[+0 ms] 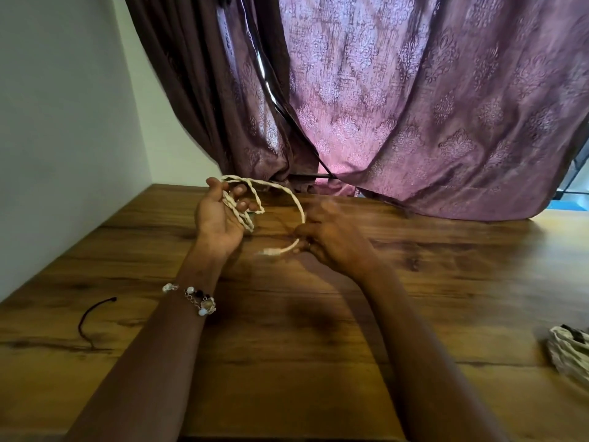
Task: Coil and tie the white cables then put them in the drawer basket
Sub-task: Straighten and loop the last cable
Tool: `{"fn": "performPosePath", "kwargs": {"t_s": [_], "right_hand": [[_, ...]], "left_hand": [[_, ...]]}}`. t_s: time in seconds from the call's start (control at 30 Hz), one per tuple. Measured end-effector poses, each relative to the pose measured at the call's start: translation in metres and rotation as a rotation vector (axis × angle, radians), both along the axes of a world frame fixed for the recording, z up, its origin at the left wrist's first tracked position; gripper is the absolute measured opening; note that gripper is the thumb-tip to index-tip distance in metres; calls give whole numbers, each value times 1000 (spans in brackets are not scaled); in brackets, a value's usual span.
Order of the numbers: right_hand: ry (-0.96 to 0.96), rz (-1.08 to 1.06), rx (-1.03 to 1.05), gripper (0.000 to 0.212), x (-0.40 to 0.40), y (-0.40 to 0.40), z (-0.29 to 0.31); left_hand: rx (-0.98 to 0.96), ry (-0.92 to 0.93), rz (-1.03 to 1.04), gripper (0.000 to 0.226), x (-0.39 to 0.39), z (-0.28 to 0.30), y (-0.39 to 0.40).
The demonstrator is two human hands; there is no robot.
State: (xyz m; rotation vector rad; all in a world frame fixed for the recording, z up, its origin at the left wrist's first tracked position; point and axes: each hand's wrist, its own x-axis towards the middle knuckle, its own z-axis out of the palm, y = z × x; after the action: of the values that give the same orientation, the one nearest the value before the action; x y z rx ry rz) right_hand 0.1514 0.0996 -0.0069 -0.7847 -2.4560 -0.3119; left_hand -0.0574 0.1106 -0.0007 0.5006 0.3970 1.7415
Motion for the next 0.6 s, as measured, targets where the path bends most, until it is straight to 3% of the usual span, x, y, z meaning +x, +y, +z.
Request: {"fn": "performPosePath", "kwargs": {"t_s": [0.07, 0.13, 0.23, 0.3, 0.37, 0.5, 0.6], "right_hand": [[147, 1, 139, 32, -1, -1, 3], [289, 42, 105, 23, -3, -2, 4], [587, 105, -353, 11, -11, -8, 5], [857, 183, -767, 5, -20, -15, 6], [1022, 178, -969, 8, -23, -20, 8], [1202, 109, -1054, 28, -14, -13, 9], [1139, -55, -917, 28, -9, -7, 8]], "left_hand": [[16, 38, -21, 36, 5, 2, -3], [20, 70, -37, 39, 9, 3, -5], [-7, 345, -86, 55, 19, 3, -10], [-6, 516, -156, 44, 35, 0, -14], [45, 567, -258, 28, 53, -3, -20], [107, 683, -503, 30, 67, -9, -28], [57, 801, -446, 33, 64, -11, -25]]}}
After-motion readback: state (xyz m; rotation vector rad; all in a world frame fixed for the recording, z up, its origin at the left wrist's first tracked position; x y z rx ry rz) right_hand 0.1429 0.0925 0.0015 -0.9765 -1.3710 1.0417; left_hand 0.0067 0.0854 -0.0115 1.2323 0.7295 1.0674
